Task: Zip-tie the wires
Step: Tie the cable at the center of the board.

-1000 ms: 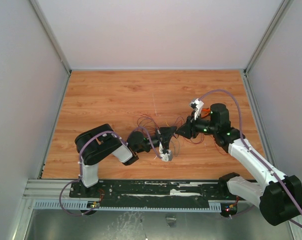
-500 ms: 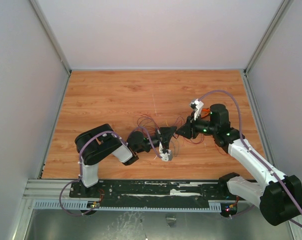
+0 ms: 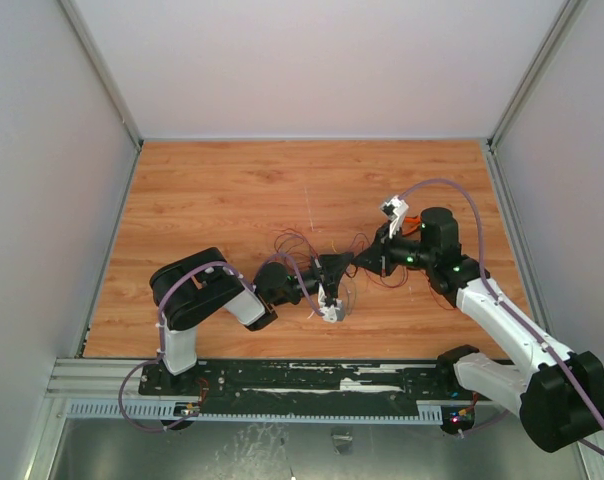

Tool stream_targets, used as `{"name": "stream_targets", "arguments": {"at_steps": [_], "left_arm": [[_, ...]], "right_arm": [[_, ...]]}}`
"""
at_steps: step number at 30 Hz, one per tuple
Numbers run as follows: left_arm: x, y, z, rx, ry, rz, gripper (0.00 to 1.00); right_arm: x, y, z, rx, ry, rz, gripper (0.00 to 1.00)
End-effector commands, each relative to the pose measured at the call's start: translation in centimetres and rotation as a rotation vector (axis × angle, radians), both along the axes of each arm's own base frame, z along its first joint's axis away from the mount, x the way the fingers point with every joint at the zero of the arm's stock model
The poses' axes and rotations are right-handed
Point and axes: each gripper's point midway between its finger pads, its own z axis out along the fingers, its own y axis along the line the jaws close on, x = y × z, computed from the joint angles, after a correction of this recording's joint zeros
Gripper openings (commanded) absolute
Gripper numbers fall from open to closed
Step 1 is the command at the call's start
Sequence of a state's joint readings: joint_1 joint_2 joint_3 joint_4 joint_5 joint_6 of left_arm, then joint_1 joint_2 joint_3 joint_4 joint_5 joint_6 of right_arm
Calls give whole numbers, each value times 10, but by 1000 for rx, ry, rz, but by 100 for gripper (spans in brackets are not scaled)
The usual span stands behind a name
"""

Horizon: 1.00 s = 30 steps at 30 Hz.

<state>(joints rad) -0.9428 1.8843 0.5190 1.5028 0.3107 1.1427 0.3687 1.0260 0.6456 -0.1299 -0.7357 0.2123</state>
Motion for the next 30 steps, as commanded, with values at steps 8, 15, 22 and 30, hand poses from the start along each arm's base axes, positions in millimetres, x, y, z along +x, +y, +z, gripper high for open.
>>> {"name": "stream_targets", "arguments": {"at_steps": [8,15,22,30], "left_arm": [[8,10,29,-151,31,48,26],[10,14,29,-179,77,62,53],[23,44,37,-319,173,200,64],[31,73,64,-550,292,281,67]], "right_arm": [[17,6,29,38,-51,-35,0],[20,5,18,27,-35,-50,0],[39,0,18,1,-48,-142,0],[63,-3,19,5,-41,-244,0]]}}
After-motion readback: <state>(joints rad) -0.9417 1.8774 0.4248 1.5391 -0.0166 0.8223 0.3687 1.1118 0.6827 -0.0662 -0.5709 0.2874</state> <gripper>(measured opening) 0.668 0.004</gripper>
